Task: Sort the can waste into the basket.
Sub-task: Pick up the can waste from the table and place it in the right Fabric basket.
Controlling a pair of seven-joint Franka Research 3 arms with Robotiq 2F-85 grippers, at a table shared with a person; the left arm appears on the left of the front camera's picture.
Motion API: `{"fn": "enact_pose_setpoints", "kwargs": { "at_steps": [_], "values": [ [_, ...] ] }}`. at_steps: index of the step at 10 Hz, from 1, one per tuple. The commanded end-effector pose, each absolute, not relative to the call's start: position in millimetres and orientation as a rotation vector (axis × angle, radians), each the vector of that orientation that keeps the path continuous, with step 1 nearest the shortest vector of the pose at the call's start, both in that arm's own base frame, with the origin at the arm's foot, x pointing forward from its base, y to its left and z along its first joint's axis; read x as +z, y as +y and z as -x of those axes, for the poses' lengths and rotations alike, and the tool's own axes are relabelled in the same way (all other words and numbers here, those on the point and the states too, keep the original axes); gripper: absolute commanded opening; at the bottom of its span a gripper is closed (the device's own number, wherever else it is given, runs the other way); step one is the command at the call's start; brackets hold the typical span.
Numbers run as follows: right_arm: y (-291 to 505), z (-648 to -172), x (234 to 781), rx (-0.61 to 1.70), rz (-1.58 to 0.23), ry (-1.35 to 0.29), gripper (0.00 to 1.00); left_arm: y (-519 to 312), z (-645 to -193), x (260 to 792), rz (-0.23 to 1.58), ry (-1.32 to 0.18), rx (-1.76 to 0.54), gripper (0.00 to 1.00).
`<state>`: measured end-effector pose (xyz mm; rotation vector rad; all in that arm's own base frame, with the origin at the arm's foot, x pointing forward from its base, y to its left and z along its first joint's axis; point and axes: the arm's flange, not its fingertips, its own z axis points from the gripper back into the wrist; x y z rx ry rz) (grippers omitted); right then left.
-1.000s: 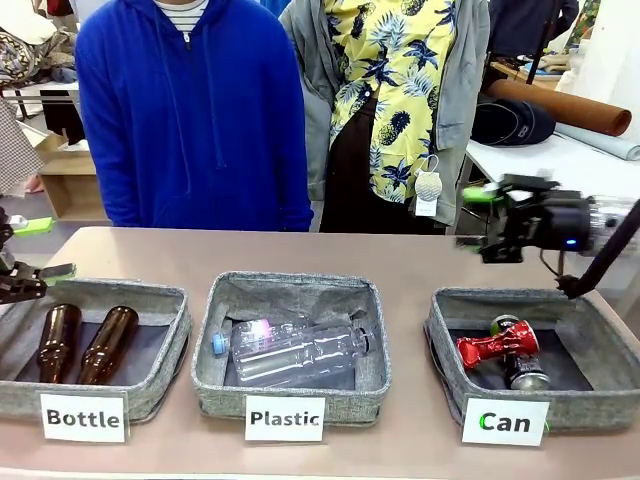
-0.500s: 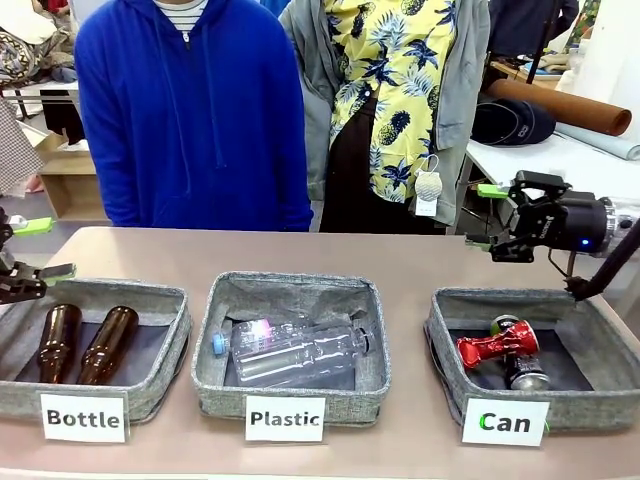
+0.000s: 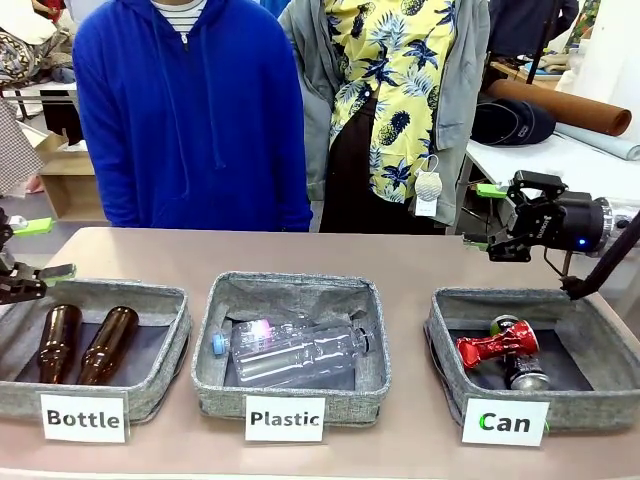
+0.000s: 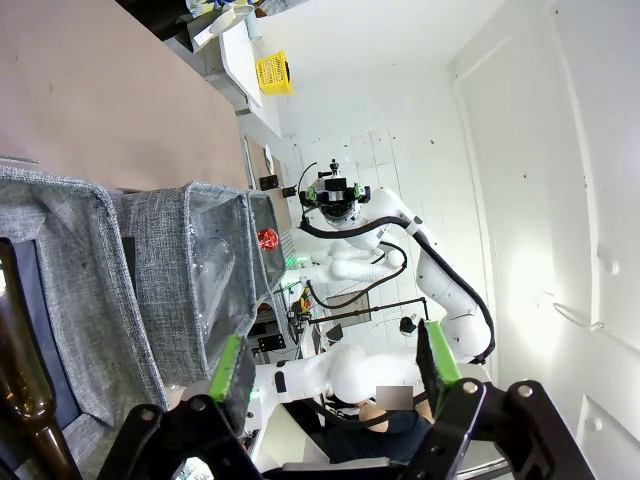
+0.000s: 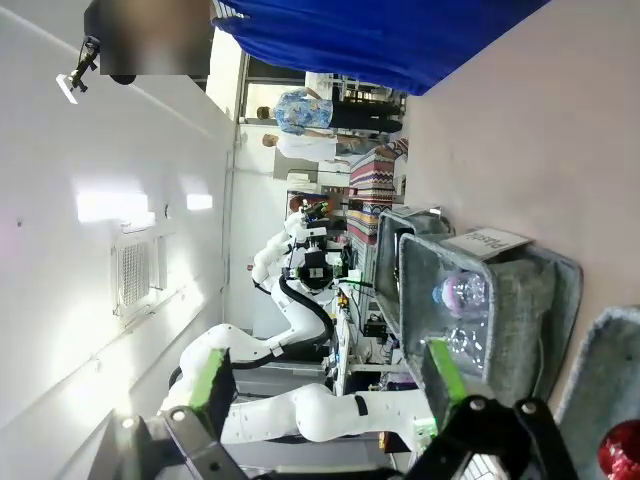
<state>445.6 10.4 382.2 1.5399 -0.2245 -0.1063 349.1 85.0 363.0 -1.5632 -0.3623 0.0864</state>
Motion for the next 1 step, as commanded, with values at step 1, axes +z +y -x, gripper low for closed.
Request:
{"fn": "enact_pose_setpoints", "kwargs": {
  "at_steps": [1],
  "values": [
    [10.6,-447.9,383.5,-0.085,-1.536,-0.239,1.00,84.1,-346.3,364.5,1.561,-0.364,0.078,0.85]
  ]
}}
